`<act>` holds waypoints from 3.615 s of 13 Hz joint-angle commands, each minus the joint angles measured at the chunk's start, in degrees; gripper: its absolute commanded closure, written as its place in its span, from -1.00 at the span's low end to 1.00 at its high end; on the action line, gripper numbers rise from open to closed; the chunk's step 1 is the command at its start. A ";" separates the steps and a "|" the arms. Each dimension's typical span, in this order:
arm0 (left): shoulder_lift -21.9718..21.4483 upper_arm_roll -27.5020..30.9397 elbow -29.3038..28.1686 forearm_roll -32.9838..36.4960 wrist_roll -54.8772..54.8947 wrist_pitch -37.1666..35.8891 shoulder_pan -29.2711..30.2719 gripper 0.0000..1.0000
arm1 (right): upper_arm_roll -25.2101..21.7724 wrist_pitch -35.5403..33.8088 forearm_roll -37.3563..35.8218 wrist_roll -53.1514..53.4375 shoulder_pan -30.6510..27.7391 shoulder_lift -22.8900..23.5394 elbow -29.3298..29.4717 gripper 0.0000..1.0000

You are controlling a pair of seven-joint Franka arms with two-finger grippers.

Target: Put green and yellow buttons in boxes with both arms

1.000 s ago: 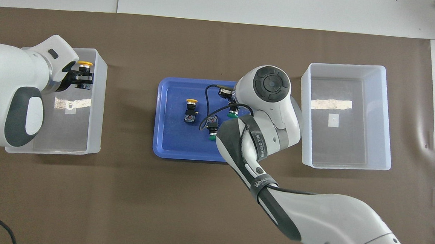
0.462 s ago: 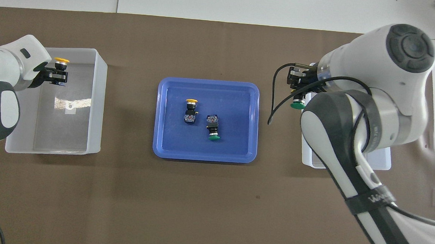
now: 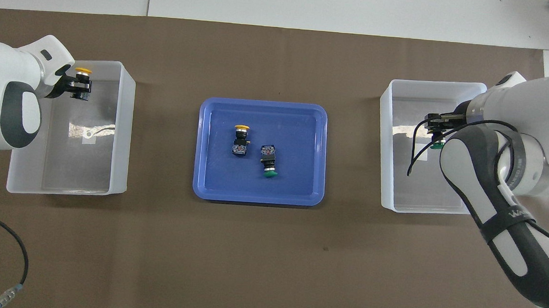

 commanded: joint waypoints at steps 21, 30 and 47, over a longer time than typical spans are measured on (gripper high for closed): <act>-13.96 -0.41 0.50 -0.44 -1.46 -15.81 -3.95 -1.00 | 1.86 -16.22 0.87 16.02 8.35 -8.19 6.76 -1.00; -17.22 -0.59 -5.63 2.11 -17.97 -13.65 -18.09 -1.00 | 2.30 -2.62 0.96 34.66 26.37 0.06 5.96 -1.00; -12.30 -1.20 -15.14 -8.43 -22.74 6.93 -26.55 -1.00 | 2.30 5.33 0.43 29.93 32.37 6.94 2.97 1.00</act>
